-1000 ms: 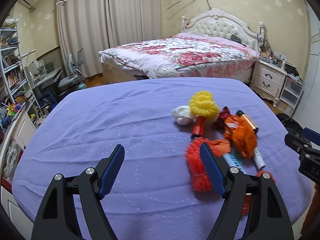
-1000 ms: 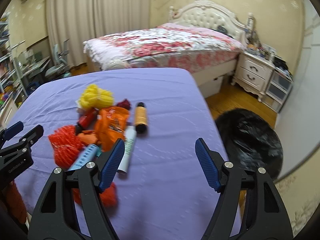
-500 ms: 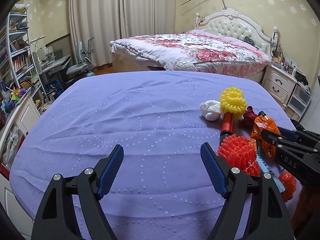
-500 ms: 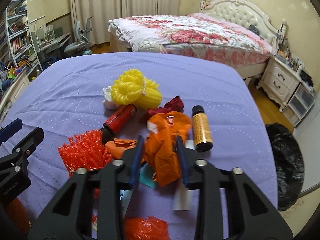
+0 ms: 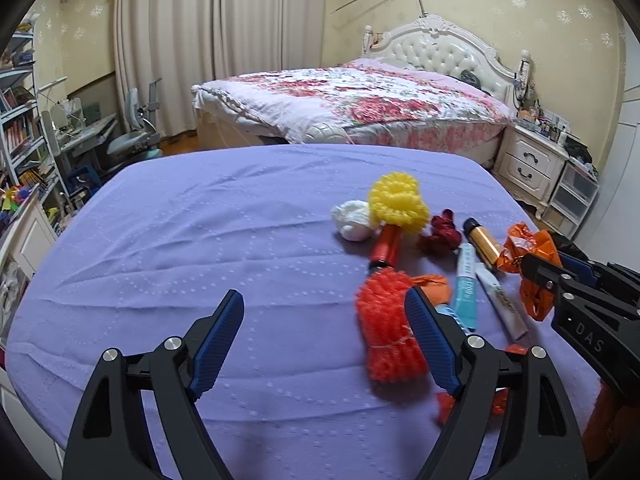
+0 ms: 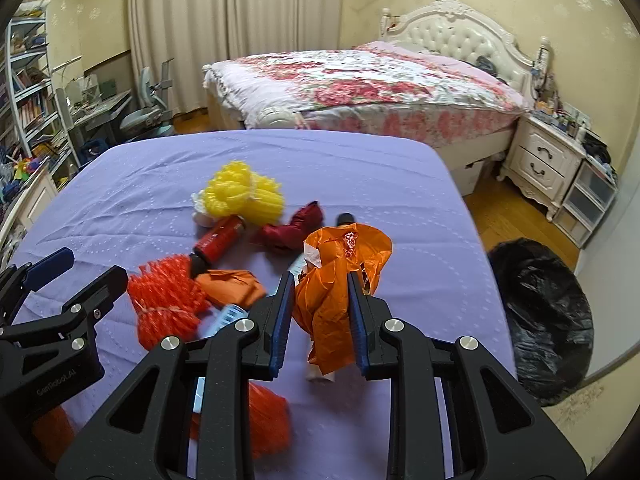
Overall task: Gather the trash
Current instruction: 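Grasp the red mesh net with the left gripper, then drop the orange bag into the black bin with the right gripper while the left drops the red mesh net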
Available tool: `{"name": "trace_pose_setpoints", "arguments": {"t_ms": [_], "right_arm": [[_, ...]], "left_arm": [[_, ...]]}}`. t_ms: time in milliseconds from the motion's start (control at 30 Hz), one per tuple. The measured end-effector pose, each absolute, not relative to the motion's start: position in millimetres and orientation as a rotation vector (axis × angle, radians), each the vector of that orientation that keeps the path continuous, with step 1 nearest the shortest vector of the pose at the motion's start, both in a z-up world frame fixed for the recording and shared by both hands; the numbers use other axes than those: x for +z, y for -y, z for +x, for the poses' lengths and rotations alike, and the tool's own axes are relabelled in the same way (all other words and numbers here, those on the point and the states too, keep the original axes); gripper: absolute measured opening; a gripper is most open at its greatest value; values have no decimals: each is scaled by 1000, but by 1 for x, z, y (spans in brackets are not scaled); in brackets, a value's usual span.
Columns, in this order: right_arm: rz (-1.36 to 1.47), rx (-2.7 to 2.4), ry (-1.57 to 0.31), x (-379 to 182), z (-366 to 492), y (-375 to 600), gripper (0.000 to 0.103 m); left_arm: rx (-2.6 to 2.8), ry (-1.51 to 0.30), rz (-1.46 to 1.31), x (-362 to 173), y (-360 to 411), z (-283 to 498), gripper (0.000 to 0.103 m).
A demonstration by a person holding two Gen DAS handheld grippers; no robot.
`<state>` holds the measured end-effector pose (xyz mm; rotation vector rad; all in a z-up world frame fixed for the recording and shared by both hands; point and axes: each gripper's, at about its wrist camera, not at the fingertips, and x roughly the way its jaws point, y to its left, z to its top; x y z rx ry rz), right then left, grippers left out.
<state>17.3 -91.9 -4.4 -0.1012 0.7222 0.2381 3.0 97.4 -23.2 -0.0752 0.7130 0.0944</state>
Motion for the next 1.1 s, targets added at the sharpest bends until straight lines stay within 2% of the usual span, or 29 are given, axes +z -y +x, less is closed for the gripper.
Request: {"name": "trace_pose_setpoints", "arguments": {"t_ms": [333, 500, 533, 600, 767, 1100], "right_arm": [[-34, 163, -730, -16, 10, 140, 26], [-13, 160, -742, -24, 10, 149, 26], [-11, 160, -744, -25, 11, 150, 26], [-8, 160, -747, -28, 10, 151, 26], [-9, 158, -747, -30, 10, 151, 26], [-15, 116, -677, -13, 5, 167, 26]], "left_arm": [[58, -768, -86, -45, -74, 17, 81], [-32, -776, -138, -50, -76, 20, 55], [-56, -773, -148, -50, -77, 20, 47], [-79, -767, -154, -50, -75, 18, 40], [-77, -743, -133, -43, -73, 10, 36], [-110, -607, -128, 11, -66, -8, 35]]}}
